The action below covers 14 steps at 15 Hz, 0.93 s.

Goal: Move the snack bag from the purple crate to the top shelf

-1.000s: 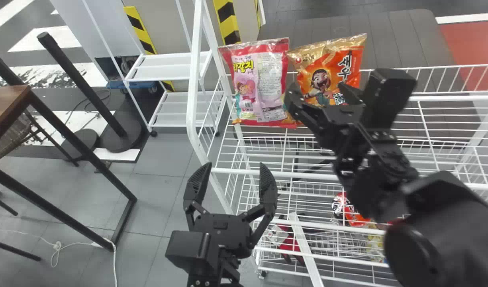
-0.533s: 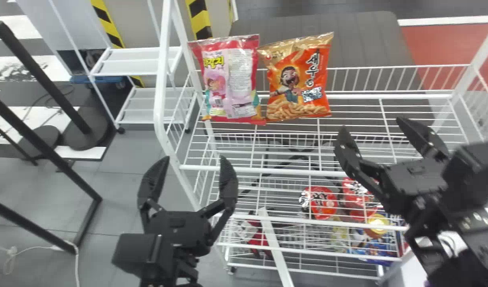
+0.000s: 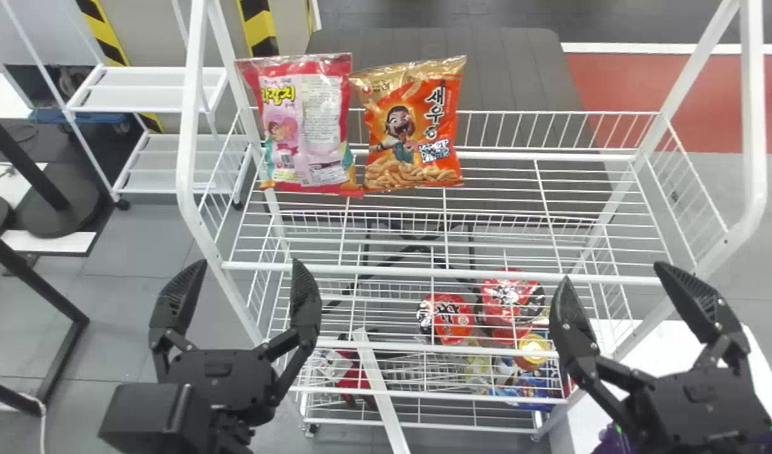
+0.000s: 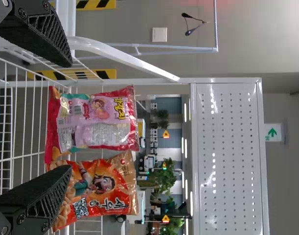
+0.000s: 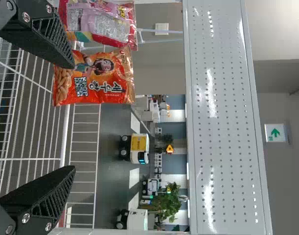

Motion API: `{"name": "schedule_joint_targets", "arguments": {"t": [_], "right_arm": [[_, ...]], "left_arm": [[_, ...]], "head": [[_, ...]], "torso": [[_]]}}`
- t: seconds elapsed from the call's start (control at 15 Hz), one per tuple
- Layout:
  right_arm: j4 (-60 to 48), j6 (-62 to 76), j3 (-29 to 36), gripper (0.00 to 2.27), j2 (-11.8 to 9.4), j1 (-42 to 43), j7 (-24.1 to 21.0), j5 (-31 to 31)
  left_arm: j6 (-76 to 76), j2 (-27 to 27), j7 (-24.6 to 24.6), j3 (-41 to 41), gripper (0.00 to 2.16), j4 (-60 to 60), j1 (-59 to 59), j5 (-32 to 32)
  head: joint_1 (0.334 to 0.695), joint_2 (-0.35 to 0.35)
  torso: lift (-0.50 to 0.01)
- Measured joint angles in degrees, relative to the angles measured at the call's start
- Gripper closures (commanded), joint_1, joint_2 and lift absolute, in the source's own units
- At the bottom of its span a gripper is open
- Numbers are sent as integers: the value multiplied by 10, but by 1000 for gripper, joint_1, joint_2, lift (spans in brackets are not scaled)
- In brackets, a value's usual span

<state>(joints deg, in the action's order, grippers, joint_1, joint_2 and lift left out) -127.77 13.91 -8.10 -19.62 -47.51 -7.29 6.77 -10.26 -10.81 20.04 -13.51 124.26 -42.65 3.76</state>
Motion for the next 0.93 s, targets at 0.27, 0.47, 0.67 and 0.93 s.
{"name": "schedule_joint_targets", "arguments": {"t": [0.27, 0.47, 0.67, 0.93], "right_arm": [[12, 87, 34, 87, 4, -61, 13, 0], [13, 69, 44, 87, 5, -75, 21, 6], [13, 44, 47, 87, 5, -81, 21, 16], [13, 39, 56, 83, 6, -88, 23, 30]], "left_arm": [[20, 0, -1, -3, 73, 22, -23, 4], [5, 0, 0, -17, 70, 29, -45, 27], [1, -2, 2, -24, 70, 36, -60, 38], [0, -2, 7, -25, 70, 37, -67, 41]], "head": [[695, -44], [695, -75], [695, -101], [695, -112]], "torso": [[1], [1], [1], [1]]}}
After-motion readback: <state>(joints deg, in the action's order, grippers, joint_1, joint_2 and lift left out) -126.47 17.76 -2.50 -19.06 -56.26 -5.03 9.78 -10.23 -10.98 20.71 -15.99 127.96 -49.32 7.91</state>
